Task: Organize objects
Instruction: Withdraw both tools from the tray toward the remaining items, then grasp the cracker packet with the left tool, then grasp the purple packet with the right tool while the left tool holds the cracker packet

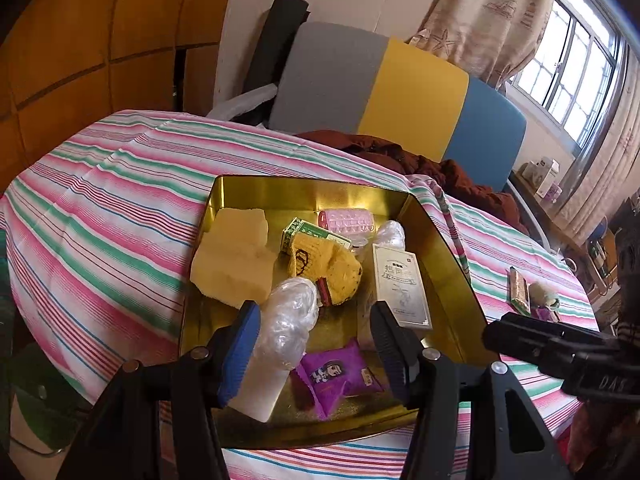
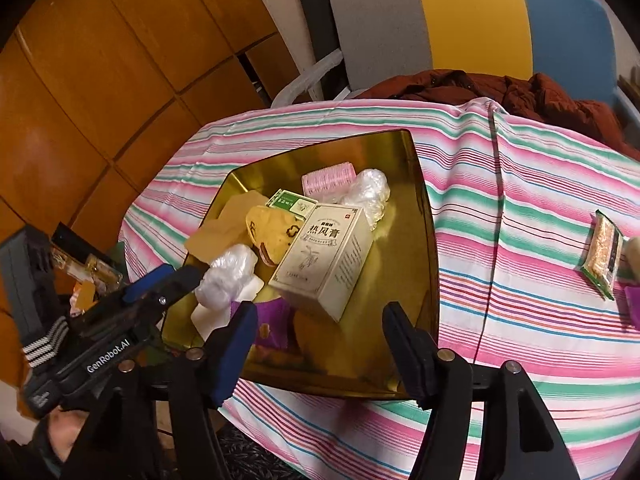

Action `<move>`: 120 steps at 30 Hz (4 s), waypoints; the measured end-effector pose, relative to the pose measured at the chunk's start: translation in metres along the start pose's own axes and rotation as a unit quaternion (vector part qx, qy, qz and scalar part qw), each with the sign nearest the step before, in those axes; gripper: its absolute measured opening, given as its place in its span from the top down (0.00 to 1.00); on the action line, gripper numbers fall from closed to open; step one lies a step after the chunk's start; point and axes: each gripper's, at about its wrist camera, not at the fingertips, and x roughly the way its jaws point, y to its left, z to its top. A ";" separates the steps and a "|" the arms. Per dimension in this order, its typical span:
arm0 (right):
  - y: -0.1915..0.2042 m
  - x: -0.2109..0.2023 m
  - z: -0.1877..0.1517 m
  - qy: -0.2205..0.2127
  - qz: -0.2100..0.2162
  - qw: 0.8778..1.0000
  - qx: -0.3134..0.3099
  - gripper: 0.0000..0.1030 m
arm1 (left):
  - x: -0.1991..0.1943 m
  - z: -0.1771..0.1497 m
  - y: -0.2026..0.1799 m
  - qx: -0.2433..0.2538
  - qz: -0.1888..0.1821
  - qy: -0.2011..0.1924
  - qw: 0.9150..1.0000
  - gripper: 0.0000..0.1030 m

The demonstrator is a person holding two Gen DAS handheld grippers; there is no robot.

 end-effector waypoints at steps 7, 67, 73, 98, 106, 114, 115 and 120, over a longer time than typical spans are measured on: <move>0.009 -0.009 -0.005 -0.030 -0.046 0.998 -0.024 0.31 | -0.008 -0.004 -0.009 0.009 0.018 -0.006 1.000 0.44; -0.351 -0.153 -0.062 -0.150 -0.243 0.872 0.397 0.03 | 0.030 -0.023 -0.214 0.244 -0.114 0.044 0.962 0.43; -0.350 -0.153 -0.058 -0.154 -0.222 0.882 0.387 0.03 | 0.069 -0.021 -0.264 0.281 -0.123 0.068 0.949 0.43; -0.374 -0.156 -0.074 -0.178 -0.156 0.863 0.445 0.01 | 0.234 -0.012 -0.395 0.365 -0.127 0.141 0.912 0.37; -0.376 -0.155 -0.075 -0.177 -0.154 0.862 0.449 0.01 | 0.250 -0.013 -0.391 0.350 -0.136 0.128 0.918 0.33; -0.383 -0.154 -0.080 -0.172 -0.161 0.853 0.466 0.01 | 0.241 -0.012 -0.380 0.333 -0.122 0.127 0.926 0.54; -0.383 -0.154 -0.081 -0.171 -0.161 0.851 0.469 0.01 | 0.239 -0.012 -0.376 0.326 -0.121 0.131 0.928 0.55; -0.385 -0.156 -0.082 -0.173 -0.165 0.849 0.471 0.01 | 0.214 -0.026 -0.352 0.321 -0.109 0.132 0.932 0.55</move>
